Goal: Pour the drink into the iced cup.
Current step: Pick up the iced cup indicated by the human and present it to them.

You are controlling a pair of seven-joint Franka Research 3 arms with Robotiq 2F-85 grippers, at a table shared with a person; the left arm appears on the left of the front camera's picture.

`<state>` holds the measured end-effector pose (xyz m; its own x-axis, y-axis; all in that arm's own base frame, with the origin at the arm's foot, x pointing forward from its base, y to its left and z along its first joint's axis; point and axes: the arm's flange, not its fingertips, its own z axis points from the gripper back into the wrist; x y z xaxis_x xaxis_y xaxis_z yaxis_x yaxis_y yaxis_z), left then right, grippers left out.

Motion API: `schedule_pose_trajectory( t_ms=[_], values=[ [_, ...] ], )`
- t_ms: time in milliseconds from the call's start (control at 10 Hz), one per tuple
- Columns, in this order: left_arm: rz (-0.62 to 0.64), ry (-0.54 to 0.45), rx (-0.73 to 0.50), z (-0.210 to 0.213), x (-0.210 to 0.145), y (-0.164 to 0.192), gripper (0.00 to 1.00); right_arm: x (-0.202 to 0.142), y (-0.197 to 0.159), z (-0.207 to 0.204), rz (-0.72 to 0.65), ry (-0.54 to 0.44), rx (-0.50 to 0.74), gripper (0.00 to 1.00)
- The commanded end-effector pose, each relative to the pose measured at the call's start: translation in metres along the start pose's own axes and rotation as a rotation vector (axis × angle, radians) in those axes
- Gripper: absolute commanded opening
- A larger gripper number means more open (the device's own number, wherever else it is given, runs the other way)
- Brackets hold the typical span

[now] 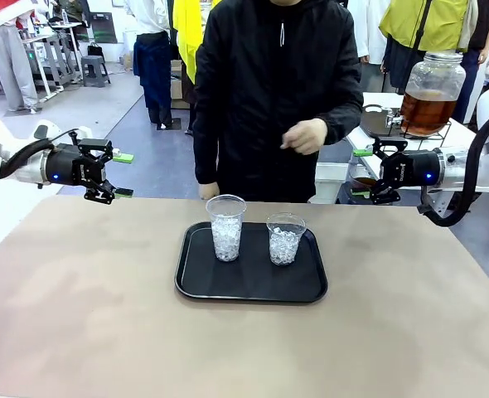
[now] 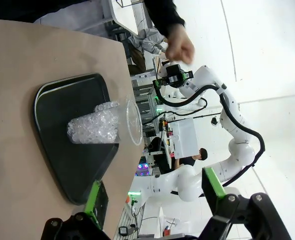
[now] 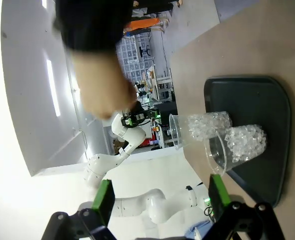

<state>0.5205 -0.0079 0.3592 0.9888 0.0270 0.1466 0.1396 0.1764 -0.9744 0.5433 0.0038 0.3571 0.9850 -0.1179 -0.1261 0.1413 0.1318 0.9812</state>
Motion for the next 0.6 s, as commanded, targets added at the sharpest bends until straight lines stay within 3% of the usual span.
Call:
schedule_pose_trajectory(
  t_ms=[0,500],
  values=[
    [-0.006,-0.002,0.003,-0.0002,-0.0004,-0.0023,1.0,-0.0003,0.002,0.0006,0.005,-0.011,-0.008,1.0],
    [-0.006,-0.002,0.003,-0.0002,-0.0004,-0.0023,1.0,-0.0003,0.002,0.0006,0.005,-0.011,-0.008,1.0]
  ],
)
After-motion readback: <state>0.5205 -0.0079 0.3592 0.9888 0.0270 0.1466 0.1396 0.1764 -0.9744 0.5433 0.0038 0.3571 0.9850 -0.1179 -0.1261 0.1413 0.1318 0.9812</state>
